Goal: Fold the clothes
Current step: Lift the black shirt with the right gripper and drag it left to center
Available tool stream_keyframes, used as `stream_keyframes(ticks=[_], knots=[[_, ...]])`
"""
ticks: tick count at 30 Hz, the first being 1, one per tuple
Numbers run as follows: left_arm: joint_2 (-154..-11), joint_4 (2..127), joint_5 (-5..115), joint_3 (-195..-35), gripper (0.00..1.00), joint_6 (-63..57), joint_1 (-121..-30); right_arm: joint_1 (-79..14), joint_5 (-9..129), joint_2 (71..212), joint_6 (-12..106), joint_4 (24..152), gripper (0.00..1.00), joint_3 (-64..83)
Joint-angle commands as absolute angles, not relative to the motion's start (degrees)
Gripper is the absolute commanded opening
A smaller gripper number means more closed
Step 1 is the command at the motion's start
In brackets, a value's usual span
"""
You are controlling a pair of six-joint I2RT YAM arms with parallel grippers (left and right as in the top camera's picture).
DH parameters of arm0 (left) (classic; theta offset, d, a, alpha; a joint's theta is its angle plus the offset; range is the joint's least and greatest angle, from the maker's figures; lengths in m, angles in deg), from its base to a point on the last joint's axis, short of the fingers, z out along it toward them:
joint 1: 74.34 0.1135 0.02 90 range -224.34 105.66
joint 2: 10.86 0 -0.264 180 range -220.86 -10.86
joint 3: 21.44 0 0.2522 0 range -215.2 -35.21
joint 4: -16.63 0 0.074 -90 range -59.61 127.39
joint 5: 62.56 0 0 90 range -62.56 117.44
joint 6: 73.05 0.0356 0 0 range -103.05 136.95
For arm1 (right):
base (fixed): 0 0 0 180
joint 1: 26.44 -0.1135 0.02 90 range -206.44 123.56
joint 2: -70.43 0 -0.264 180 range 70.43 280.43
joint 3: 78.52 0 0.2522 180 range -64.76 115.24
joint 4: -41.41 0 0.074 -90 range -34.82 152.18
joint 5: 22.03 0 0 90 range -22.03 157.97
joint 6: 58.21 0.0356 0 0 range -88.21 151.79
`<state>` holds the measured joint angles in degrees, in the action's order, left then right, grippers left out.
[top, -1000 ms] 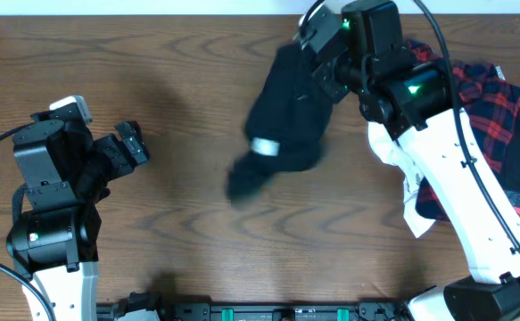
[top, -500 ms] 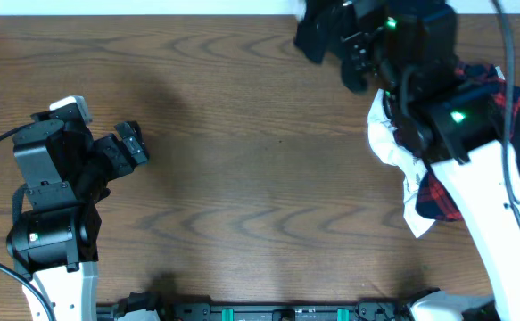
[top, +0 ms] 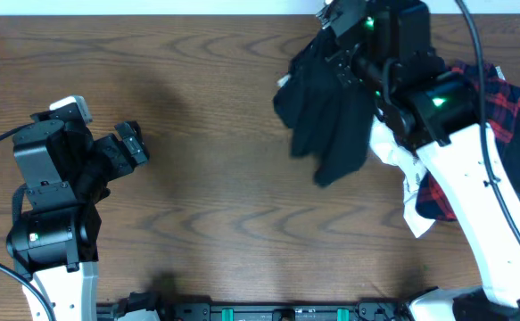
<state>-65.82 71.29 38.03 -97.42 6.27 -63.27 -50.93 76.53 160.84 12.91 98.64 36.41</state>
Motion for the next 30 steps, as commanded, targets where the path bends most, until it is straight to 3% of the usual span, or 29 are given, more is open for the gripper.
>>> stream_keyframes(ticks=[1, 14, 21, 27, 28, 29, 30], knots=[[-65.5, 71.3, 38.6, -98.7, 0.98, 5.7, -63.1, -49.8, 77.8, 159.5, 12.0, 97.1, 0.01, 37.2], [-65.5, 71.3, 38.6, -98.7, 0.98, 5.7, -63.1, -46.3, 80.8, 153.1, 10.9, 96.1, 0.01, 37.2], [-65.5, 71.3, 38.6, -98.7, 0.98, 5.7, -63.1, -45.3, 65.6, 154.2, 4.9, 95.7, 0.01, 37.2], [-65.5, 71.3, 38.6, -98.7, 0.98, 5.7, -63.1, -48.0, 50.7, 163.7, 5.0, 97.7, 0.01, 37.2], [-65.5, 71.3, 38.6, -98.7, 0.98, 5.7, -63.1, -48.5, 50.5, 165.3, 5.4, 97.9, 0.05, 37.2], [-65.5, 71.3, 38.6, -98.7, 0.98, 5.7, -63.1, -49.3, 50.9, 167.5, 6.4, 98.0, 0.45, 37.2], [-65.5, 71.3, 38.6, -98.7, 0.98, 5.7, -63.1, -49.9, 51.9, 169.5, 7.0, 98.1, 0.95, 37.2]])
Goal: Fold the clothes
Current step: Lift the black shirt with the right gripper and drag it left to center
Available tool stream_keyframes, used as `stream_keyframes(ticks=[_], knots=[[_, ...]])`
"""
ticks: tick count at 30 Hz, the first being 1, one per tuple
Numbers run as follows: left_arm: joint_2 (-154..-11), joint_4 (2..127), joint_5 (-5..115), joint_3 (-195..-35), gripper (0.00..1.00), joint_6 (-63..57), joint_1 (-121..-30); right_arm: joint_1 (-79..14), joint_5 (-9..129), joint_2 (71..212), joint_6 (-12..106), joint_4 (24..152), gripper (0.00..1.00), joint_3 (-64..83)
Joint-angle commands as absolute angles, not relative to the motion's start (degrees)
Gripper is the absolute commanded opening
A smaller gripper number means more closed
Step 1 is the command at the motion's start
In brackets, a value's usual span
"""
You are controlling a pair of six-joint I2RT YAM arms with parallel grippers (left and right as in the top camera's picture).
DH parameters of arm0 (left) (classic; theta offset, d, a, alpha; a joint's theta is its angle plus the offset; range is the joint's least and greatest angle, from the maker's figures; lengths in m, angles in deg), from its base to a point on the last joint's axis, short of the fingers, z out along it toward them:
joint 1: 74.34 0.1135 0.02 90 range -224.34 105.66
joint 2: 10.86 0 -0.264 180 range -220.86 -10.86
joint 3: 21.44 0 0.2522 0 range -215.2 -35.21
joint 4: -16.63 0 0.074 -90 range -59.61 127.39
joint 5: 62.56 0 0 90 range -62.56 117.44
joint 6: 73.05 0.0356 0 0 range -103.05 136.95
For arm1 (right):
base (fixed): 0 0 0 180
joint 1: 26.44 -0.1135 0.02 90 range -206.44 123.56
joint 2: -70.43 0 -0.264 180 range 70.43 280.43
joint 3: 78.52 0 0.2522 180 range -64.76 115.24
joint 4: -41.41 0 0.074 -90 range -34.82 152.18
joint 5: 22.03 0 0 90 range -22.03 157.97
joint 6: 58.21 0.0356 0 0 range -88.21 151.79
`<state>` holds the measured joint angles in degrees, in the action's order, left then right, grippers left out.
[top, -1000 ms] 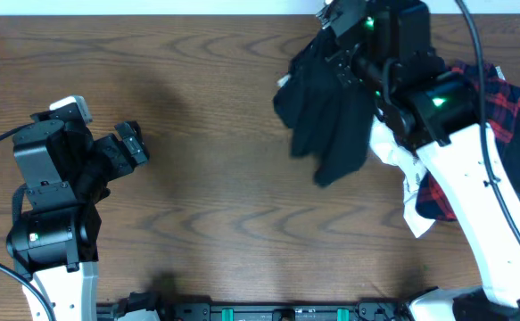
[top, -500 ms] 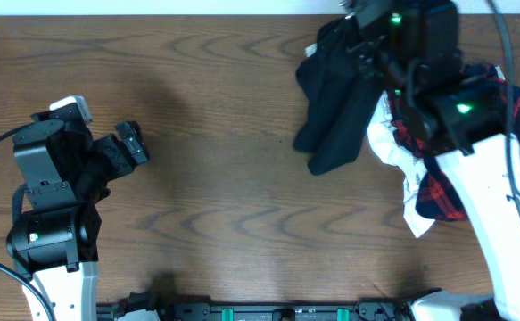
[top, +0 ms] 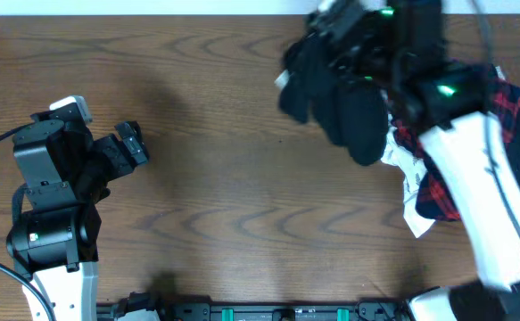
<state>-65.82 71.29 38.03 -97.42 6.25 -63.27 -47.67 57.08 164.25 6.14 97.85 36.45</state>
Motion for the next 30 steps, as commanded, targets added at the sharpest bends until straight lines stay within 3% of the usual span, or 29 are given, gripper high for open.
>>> stream_keyframes(ticks=[1, 7, 13, 18, 20, 22, 23, 25, 30], knots=[[-65.5, 71.3, 38.6, -98.7, 0.98, 5.7, -63.1, -50.4, 53.8, 171.1, 7.6, 98.3, 0.99, 37.2], [-65.5, 71.3, 38.6, -98.7, 0.98, 5.7, -63.1, -51.2, 67.0, 172.6, 14.0, 98.7, 0.99, 37.2], [-65.5, 71.3, 38.6, -98.7, 0.98, 5.7, -63.1, -50.5, 67.1, 166.3, 14.4, 99.0, 0.98, 37.2], [-65.9, 70.0, 40.9, -98.7, 0.98, 5.7, -63.1, -50.4, 69.7, 163.5, 17.4, 107.4, 0.78, 37.2], [-66.7, 69.3, 42.0, -98.7, 0.98, 5.7, -63.1, -50.4, 67.8, 163.4, 20.5, 110.0, 0.54, 37.1], [-67.5, 69.3, 42.0, -98.7, 0.98, 5.7, -63.1, -50.6, 64.4, 164.1, 20.4, 110.9, 0.40, 37.0], [-67.9, 69.3, 42.0, -98.7, 0.98, 5.7, -63.1, -50.8, 63.3, 164.6, 20.4, 110.7, 0.40, 37.0], [-68.6, 69.4, 42.0, -98.7, 0.98, 5.7, -63.1, -51.3, 62.8, 166.4, 20.4, 109.2, 0.49, 37.0], [-69.3, 69.6, 42.0, -98.7, 0.98, 5.5, -63.1, -52.4, 62.4, 172.6, 20.7, 107.7, 0.54, 37.0]])
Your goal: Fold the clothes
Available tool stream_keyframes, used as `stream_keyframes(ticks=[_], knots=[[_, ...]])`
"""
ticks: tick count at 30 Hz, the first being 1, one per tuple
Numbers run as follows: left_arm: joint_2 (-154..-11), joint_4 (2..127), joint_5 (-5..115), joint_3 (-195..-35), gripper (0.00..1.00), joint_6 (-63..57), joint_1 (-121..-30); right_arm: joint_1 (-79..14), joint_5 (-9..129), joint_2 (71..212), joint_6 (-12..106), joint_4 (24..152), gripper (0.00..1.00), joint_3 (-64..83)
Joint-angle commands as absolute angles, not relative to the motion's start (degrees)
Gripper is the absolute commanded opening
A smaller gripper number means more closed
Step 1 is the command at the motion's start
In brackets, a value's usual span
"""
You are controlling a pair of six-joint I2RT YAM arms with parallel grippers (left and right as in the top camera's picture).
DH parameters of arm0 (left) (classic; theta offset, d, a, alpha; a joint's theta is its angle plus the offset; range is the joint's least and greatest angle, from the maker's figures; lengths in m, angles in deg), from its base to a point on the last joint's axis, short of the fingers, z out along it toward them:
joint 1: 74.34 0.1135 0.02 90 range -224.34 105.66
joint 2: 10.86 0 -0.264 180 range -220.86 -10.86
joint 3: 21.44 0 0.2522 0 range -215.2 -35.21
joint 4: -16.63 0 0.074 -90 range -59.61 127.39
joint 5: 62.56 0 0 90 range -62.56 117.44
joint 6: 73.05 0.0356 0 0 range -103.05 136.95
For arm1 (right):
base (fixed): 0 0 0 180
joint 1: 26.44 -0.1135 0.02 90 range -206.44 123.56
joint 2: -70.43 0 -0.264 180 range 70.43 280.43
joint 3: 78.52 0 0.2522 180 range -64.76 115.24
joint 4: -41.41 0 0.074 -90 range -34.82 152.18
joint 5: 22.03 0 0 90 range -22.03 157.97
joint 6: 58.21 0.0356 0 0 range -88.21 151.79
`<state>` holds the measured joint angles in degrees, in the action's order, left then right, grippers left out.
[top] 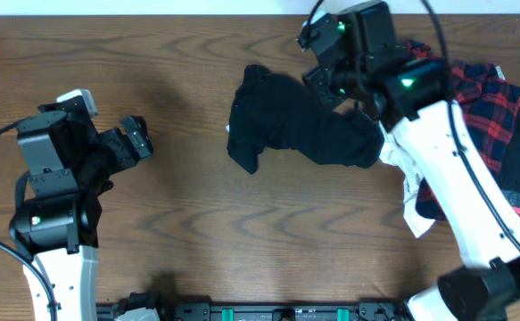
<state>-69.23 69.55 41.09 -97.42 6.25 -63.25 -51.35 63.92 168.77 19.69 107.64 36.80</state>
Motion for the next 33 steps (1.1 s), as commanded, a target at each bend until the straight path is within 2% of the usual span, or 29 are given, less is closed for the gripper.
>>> stream_keyframes(ticks=[1, 8, 24, 33], knots=[[-69.3, 69.9, 42.0, -98.7, 0.98, 5.5, -63.1, -52.4, 62.1, 173.8, 21.1, 107.9, 0.54, 37.0], [-69.3, 70.2, 42.0, -98.7, 0.98, 5.5, -63.1, -53.7, 60.9, 180.9, 22.5, 106.2, 0.48, 37.0], [-69.5, 70.3, 42.0, -98.7, 0.98, 5.5, -63.1, -56.9, 65.1, 196.8, 24.5, 76.4, 0.48, 37.0], [-69.4, 70.5, 42.0, -98.7, 0.98, 5.5, -63.1, -56.8, 64.9, 201.1, 24.5, 70.2, 0.48, 37.0]])
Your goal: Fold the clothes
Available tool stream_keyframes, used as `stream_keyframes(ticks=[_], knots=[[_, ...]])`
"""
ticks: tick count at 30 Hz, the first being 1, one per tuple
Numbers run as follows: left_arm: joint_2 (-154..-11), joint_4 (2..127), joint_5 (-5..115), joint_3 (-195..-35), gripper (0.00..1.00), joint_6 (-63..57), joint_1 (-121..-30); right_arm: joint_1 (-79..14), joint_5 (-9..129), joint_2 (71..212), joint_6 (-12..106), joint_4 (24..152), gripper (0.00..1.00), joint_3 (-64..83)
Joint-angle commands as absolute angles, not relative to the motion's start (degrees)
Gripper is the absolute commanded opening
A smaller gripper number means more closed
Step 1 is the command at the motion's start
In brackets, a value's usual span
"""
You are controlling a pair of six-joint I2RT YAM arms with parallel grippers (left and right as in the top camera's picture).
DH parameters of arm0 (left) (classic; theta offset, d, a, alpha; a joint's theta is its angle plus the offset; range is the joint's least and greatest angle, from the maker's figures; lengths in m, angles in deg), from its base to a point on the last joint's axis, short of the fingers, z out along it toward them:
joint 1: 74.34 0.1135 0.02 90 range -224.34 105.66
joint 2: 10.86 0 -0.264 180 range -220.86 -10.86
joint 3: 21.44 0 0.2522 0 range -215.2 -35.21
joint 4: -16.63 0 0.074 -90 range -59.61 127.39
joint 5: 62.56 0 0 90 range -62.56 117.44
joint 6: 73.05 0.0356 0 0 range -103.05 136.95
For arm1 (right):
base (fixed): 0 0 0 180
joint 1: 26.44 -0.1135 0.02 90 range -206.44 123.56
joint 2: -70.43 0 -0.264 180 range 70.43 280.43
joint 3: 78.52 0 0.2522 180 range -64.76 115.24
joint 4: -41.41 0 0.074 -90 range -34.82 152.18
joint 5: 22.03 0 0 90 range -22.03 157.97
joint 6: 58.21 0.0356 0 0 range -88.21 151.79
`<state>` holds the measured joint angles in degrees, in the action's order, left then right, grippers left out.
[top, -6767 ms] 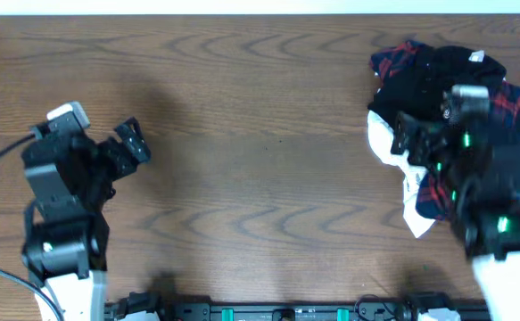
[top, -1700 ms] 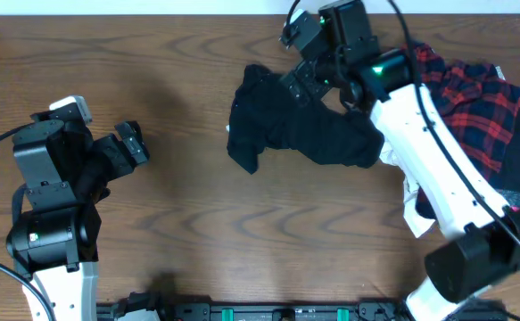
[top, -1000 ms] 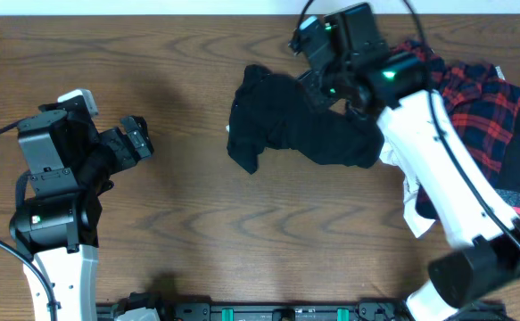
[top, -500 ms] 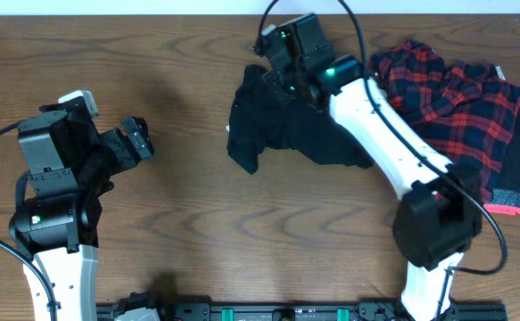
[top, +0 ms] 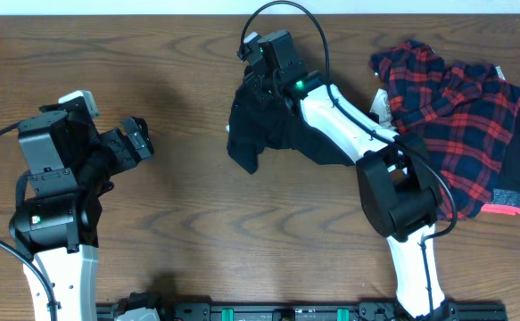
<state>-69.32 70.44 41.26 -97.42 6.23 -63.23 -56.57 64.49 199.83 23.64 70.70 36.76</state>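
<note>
A black garment point(top: 282, 134) lies crumpled on the wooden table point(top: 197, 232), right of centre toward the back. My right arm stretches left across it, with the right gripper point(top: 256, 89) down on the garment's upper left part. Its fingers are lost against the black cloth, so open or shut does not show. My left gripper point(top: 136, 143) hovers open and empty over the left side of the table, well apart from the garment.
At the back right lies a pile of clothes: a red plaid shirt point(top: 456, 107), a bit of white cloth point(top: 380, 102) at its left edge, and a dark piece with a pink hem point(top: 509, 201).
My right gripper has moved from the black garment's right end to its upper left part. The arm no longer covers the plaid pile. The garment lies where it was, and the left arm is still.
The black garment first hung from my right gripper above the pile at the back right, and it still hung there a second later. Then it lay spread on the table left of the pile. Now the gripper sits at its upper left. The left arm barely shifted.
</note>
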Motion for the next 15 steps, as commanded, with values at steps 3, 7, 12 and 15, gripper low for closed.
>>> stream_keyframes(ticks=[3, 7, 12, 15], knots=[[-69.4, 70.5, 42.0, -98.7, 0.98, 5.5, -63.1, -56.8, 64.9, 201.8, 24.5, 70.2, 0.46, 37.0], [-69.4, 70.5, 42.0, -98.7, 0.98, 5.5, -63.1, -56.7, 65.0, 202.5, 24.5, 70.1, 0.47, 37.0], [-69.4, 70.6, 42.0, -98.7, 0.98, 5.5, -63.1, -56.5, 64.9, 203.6, 24.5, 70.1, 0.46, 37.0], [-69.4, 70.6, 42.0, -98.7, 0.98, 5.5, -63.1, -56.5, 64.9, 204.6, 24.8, 70.2, 0.41, 37.0]])
